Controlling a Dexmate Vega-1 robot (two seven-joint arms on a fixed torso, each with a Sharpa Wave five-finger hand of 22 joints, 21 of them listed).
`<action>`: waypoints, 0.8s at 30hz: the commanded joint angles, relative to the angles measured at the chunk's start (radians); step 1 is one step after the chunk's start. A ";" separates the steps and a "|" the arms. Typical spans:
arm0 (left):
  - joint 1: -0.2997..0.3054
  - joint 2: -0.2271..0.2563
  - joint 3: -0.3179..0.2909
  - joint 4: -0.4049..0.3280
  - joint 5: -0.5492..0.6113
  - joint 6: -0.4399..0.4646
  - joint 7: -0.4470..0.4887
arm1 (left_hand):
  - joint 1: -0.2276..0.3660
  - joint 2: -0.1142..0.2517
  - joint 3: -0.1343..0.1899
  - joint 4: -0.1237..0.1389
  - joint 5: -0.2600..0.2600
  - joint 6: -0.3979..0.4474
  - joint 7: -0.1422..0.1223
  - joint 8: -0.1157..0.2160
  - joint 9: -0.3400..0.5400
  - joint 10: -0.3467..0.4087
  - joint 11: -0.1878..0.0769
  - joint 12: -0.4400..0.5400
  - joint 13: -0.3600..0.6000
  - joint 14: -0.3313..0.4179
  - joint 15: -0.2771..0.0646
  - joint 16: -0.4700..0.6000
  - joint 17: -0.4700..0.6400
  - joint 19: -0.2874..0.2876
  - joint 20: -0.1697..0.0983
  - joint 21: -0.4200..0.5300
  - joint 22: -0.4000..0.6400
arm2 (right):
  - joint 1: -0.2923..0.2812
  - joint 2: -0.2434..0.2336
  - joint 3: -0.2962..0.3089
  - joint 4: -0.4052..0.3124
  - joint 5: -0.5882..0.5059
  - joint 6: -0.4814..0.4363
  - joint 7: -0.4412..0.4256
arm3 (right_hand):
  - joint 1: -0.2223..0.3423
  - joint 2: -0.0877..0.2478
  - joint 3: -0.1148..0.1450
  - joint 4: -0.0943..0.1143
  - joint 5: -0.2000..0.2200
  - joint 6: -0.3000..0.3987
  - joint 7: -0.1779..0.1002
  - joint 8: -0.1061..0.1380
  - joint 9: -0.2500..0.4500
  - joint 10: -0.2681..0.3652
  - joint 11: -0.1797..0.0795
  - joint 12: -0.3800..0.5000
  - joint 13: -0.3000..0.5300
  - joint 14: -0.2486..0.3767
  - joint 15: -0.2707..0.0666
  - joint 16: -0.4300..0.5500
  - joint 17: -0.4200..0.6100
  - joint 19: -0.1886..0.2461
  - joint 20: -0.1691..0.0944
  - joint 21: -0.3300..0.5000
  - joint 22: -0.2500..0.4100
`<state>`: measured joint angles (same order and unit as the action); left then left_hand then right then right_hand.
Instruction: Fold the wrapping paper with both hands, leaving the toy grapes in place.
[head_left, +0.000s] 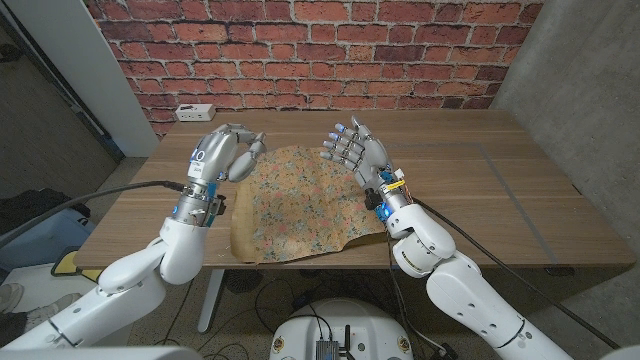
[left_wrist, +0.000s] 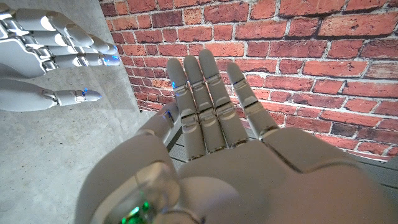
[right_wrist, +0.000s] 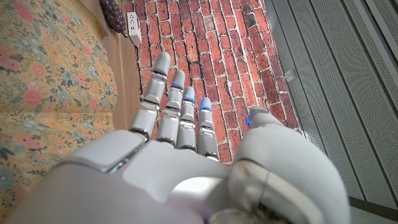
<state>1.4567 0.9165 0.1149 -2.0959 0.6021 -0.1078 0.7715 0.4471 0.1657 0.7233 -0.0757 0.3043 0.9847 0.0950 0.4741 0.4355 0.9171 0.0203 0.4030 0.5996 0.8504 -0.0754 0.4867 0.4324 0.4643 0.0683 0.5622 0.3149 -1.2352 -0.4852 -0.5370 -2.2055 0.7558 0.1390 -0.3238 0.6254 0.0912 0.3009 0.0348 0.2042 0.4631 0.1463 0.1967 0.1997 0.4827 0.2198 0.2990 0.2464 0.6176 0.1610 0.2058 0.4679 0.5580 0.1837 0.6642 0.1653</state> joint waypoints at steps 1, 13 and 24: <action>-0.043 0.026 -0.024 0.050 -0.112 -0.089 -0.244 | -0.031 -0.008 0.030 -0.010 0.010 -0.057 -0.020 -0.068 -0.054 -0.079 0.002 -0.079 -0.061 -0.078 0.002 -0.104 -0.090 -0.045 0.009 0.003 -0.027 | -0.021 -0.009 0.005 0.007 -0.103 0.013 -0.048 | 0.017 0.007 0.006 -0.024 0.011 0.003 -0.009 0.004 0.001 0.004 -0.001 -0.008 0.001 -0.028 -0.003 -0.001 0.004 -0.032 -0.005 -0.022 0.006; -0.217 0.048 0.097 0.130 -0.236 -0.043 -0.546 | -0.093 -0.035 0.009 -0.042 -0.037 -0.262 -0.057 -0.257 -0.156 -0.287 0.017 -0.213 -0.175 -0.293 0.036 -0.273 -0.217 -0.113 0.052 -0.023 -0.097 | 0.015 -0.033 0.022 -0.024 -0.344 -0.205 -0.261 | 0.042 0.024 0.022 -0.066 0.017 0.012 -0.032 0.005 0.000 -0.012 -0.016 -0.023 0.000 -0.106 -0.013 -0.007 0.006 -0.101 -0.005 -0.070 0.007; -0.302 0.063 0.185 0.153 -0.261 0.009 -0.650 | -0.117 -0.009 0.002 -0.027 -0.076 -0.361 -0.076 -0.300 -0.194 -0.394 0.018 -0.229 -0.222 -0.412 0.051 -0.311 -0.237 -0.188 0.038 -0.060 -0.118 | 0.057 -0.031 0.010 -0.024 -0.455 -0.360 -0.326 | 0.038 0.060 0.037 -0.064 0.022 0.021 -0.040 0.007 0.000 -0.010 -0.022 -0.027 -0.003 -0.119 -0.017 -0.001 0.009 -0.118 0.003 -0.087 0.008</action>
<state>1.2446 0.9630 0.2190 -1.9715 0.3777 -0.1440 0.2516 0.3345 0.1505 0.7274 -0.1062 0.2345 0.6449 0.0218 0.1799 0.2468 0.5408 0.0425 0.1802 0.3844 0.4660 -0.0258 0.1816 0.1974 0.2916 0.1090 0.5091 0.1977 -1.2119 -0.5136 -0.5208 -2.2236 0.4275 -0.0747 -0.5638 0.6623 0.1439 0.3287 -0.0317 0.2187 0.4787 0.1085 0.1967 0.1998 0.4713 0.2087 0.2733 0.2414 0.5049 0.1427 0.1990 0.4757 0.4463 0.1823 0.5804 0.1701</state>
